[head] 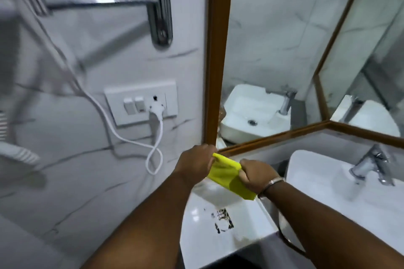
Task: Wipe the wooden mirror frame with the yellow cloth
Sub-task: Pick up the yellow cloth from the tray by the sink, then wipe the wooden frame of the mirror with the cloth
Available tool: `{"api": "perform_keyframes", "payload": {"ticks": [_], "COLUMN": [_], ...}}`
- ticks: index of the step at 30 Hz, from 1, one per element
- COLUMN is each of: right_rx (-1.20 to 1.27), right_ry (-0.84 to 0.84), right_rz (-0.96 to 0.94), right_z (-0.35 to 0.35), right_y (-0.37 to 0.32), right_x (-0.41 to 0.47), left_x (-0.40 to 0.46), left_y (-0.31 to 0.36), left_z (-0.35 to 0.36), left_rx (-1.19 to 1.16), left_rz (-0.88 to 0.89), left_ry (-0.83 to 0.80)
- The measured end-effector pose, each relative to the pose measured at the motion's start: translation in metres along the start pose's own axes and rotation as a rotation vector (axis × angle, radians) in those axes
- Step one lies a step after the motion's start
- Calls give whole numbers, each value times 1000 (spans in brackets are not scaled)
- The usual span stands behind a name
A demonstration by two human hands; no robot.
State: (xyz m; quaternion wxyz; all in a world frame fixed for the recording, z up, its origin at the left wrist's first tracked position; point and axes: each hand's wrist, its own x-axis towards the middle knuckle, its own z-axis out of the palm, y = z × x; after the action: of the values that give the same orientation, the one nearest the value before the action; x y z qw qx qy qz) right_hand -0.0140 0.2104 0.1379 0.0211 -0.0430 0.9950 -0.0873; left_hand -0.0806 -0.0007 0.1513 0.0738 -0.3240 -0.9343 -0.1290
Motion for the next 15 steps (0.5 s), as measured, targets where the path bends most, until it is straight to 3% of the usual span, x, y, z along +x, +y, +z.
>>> {"api": "perform_keyframes", "payload": {"ticks": [3,10,15], "right_rx": [52,101,233], "right_ry": [131,372,603], "right_rz": [24,-59,-172], "right_z": [-66,-219,-332], "right_y": [-16,-37,-52], "right_x": [-2,2,-6], "left_x": [17,63,107], "left_y": [27,71,80], "left_z": [-66,-209,-312], "left_rx": [31,414,297], "left_rz": [66,187,272], "left_ry": [161,573,845]}}
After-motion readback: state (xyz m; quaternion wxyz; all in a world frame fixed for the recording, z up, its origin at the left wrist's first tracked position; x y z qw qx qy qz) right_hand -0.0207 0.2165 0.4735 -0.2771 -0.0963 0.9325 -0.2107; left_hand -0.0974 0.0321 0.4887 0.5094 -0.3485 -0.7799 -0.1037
